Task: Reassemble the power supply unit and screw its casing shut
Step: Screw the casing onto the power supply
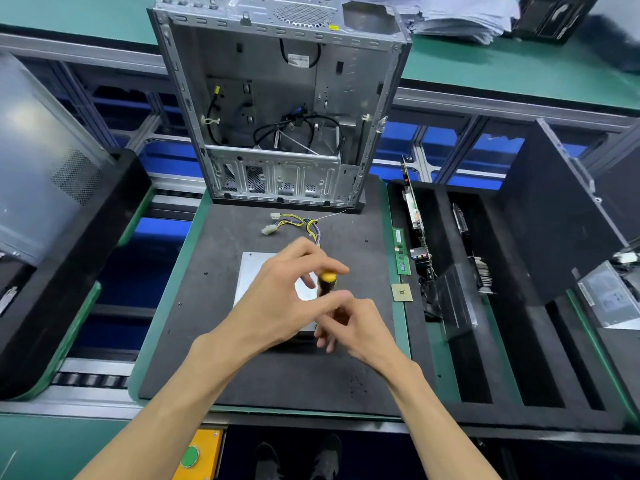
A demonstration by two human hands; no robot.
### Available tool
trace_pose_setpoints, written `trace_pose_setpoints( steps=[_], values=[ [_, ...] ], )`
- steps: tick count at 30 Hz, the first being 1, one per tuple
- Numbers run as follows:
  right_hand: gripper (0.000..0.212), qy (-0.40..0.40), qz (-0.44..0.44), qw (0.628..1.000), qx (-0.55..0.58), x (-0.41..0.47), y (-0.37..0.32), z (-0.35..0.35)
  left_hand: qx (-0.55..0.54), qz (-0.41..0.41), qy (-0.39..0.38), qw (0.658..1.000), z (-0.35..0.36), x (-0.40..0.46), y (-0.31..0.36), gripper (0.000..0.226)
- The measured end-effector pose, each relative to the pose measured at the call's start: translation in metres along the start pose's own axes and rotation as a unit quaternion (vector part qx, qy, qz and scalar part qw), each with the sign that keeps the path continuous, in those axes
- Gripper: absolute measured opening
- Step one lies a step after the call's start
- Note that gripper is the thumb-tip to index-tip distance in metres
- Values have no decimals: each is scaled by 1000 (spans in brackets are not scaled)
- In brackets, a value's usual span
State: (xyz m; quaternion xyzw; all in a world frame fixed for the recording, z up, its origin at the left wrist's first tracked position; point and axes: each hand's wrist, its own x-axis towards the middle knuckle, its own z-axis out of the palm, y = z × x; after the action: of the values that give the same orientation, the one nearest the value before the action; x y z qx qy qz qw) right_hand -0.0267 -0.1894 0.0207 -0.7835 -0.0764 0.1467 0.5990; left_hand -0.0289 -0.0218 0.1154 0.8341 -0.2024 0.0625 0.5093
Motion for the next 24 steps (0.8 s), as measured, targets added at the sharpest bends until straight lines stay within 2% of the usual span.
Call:
trace_pose_setpoints(
  steps=[3,5,8,10,13,15,18,21,24],
  values=[
    [26,16,-9,1000,-6,2,6,4,-38,-37,68,996,1,-3,-4,25],
    [27,27,-23,999,-19,1,8,5,-86,-62,33,994,-1,-7,-8,36],
    [19,34,-82,992,-85,-3,1,5,-108,-61,-45,991,-2,-12,-8,40],
    [30,34,-105,992,-66,-6,-13,6,-102,-59,-71,990,-3,-12,-5,42],
    [48,-17,-91,995,24,-5,-35,5,-56,-34,-116,991,2,-11,0,46],
    [42,-40,-73,996,19,0,-44,5,7,-24,-129,991,4,-11,2,49],
    [15,-25,-53,998,22,3,-52,11,70,4,-70,995,3,-10,1,36],
    [15,-13,-63,997,52,1,-49,18,124,-9,40,991,-2,-10,4,15],
    [16,-27,-36,997,61,-7,-49,24,152,-50,78,984,-7,-9,6,23]
  ],
)
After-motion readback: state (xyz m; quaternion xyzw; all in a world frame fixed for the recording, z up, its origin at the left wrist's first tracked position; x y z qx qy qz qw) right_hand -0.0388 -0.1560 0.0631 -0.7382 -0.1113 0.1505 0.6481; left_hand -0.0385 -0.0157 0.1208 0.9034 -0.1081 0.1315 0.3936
